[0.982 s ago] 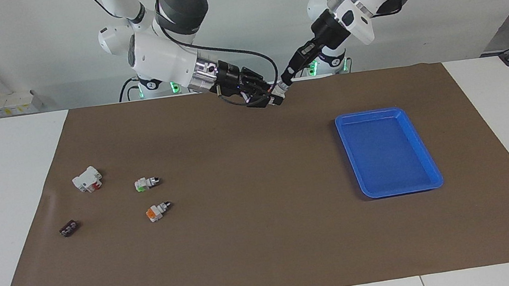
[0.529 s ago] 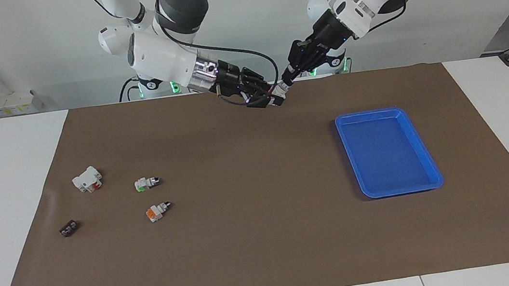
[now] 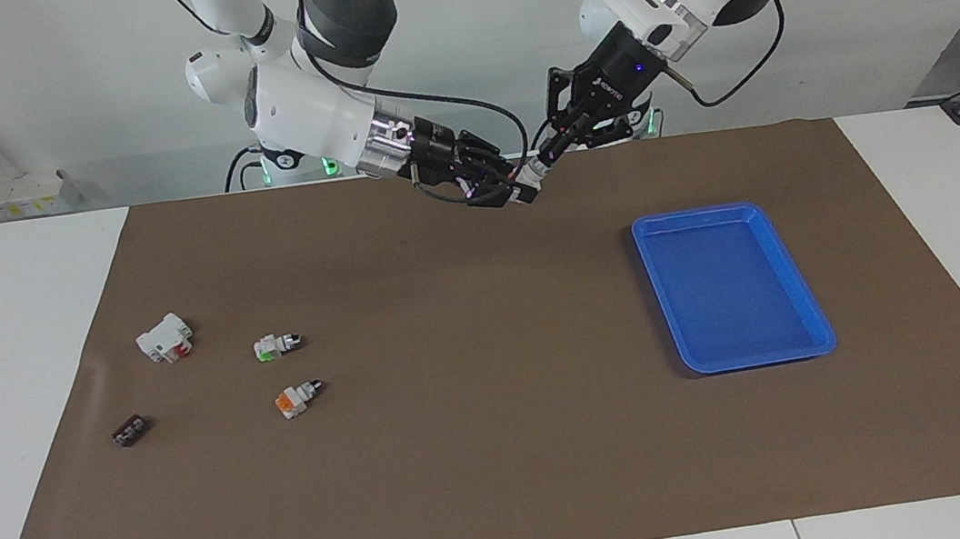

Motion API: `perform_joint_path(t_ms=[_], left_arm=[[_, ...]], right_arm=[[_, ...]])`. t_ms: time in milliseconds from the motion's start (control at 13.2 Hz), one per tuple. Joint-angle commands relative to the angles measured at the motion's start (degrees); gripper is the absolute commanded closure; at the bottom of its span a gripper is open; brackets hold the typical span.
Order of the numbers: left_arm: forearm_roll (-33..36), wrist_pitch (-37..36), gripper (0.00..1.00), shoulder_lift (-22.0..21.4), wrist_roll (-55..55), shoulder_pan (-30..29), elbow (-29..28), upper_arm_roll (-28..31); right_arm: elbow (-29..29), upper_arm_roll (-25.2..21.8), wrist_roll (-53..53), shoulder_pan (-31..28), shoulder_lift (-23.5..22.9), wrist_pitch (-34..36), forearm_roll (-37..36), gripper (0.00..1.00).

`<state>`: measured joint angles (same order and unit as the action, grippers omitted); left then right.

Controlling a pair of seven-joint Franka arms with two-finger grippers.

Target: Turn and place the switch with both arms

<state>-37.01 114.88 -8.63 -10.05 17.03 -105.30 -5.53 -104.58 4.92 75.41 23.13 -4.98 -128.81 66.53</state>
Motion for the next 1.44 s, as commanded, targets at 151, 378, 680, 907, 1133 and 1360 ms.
perform_joint_path(t_ms=[151,378,680,907,1133,1360], left_arm=[[3.79,3.68,1.00,0.11,-9.09,-0.25,-0.44,0.96],[3.70,3.16,1.00,0.02,-13.75,-0.42,-0.44,0.96],[1.86,3.68,1.00,0.11,-17.10,-0.07,-0.44,0.87],[-0.69,4.03,1.00,0.02,-19.47,-0.16,-0.44,0.96],[-0.87,5.18,1.00,0.02,-23.08,-0.25,-0.52,1.05],[-0.87,5.00,1.00,-0.07,-22.99,-0.16,-0.52,1.05]], right_arm=[[-0.88,0.00,-1.84,-0.28,1.82,1.89,0.45,1.00],[-0.88,0.00,-1.84,-0.28,1.90,1.89,-0.34,1.00],[-0.88,0.00,-1.75,-0.28,1.90,1.89,-0.34,1.00],[-0.88,0.00,-1.75,-0.28,1.90,1.81,-0.34,1.00],[-0.88,0.00,-1.67,-0.28,1.90,1.72,-0.34,1.00],[-0.89,0.00,-1.40,-0.28,1.90,1.90,-0.34,1.00]])
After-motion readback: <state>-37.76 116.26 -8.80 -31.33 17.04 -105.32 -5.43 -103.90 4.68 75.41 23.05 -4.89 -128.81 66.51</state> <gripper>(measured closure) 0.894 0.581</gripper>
